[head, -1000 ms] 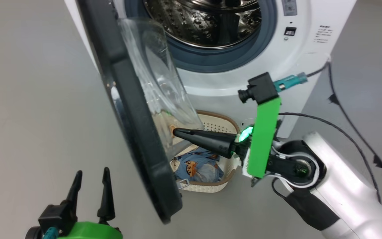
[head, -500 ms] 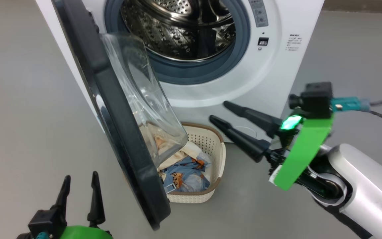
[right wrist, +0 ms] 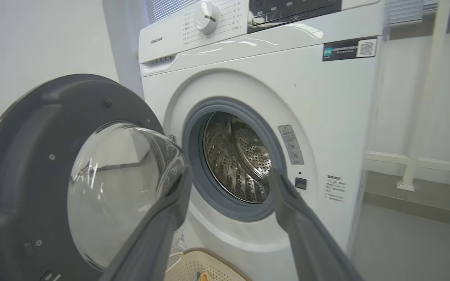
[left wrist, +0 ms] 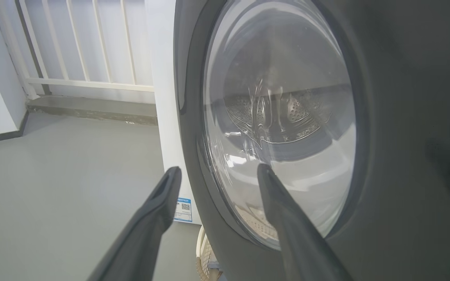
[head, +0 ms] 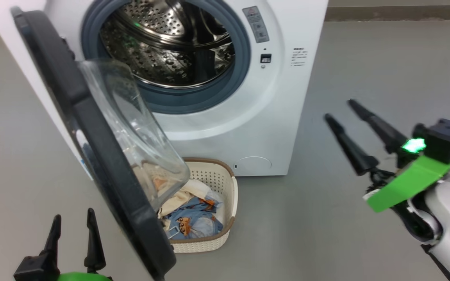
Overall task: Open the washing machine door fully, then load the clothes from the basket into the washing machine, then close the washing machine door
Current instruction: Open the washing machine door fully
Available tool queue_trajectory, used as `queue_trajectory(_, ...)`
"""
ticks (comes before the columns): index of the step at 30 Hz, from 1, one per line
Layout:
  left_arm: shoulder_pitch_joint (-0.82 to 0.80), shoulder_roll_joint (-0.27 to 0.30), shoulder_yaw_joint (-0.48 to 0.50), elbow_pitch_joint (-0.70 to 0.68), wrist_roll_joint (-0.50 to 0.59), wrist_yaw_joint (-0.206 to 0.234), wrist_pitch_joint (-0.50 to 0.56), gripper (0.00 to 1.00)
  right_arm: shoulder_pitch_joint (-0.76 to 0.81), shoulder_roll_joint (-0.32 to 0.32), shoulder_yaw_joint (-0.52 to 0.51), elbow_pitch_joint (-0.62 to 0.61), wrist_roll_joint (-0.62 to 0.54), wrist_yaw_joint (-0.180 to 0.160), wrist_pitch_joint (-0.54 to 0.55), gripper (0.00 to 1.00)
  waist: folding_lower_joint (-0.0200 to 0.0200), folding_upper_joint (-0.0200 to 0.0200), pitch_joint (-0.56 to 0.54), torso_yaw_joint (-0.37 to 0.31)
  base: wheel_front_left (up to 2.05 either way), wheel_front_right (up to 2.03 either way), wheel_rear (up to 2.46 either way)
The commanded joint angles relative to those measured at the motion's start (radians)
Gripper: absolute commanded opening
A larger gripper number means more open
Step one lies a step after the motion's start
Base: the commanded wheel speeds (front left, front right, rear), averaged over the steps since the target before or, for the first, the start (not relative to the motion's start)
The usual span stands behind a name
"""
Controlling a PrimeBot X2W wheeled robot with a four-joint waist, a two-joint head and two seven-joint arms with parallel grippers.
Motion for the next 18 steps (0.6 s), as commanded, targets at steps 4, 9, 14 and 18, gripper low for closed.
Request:
queue_trajectory(4, -0.025, 0.013, 0.041, -0.031, 0.014, -0.012, -0.006, 1.0, 0.178, 0.074, -0.27, -0.046, -0.181, 0.002, -0.012, 1.0, 0.0, -0.0001, -0.01, -0.026, 0.0, 0.0, 0.0)
queue_trajectory(9, -0.025, 0.013, 0.047, -0.032, 0.015, -0.015, -0.006, 1.0, 0.386, 0.196, -0.476, -0.12, -0.358, 0.002, -0.012, 1.0, 0.0, -0.0001, -0.01, -0.018, 0.0, 0.0, 0.0)
queue_trajectory(14, -0.014, 0.013, 0.052, -0.033, 0.015, -0.013, -0.006, 1.0, 0.52, 0.282, -0.585, -0.153, -0.501, 0.002, -0.012, 1.0, 0.0, -0.0001, -0.013, -0.015, 0.0, 0.0, 0.0)
queue_trajectory(18, -0.007, 0.013, 0.053, -0.032, 0.019, -0.019, -0.006, 1.0, 0.569, 0.319, -0.637, -0.168, -0.563, 0.002, -0.012, 1.0, 0.0, -0.0001, -0.013, -0.01, 0.0, 0.0, 0.0)
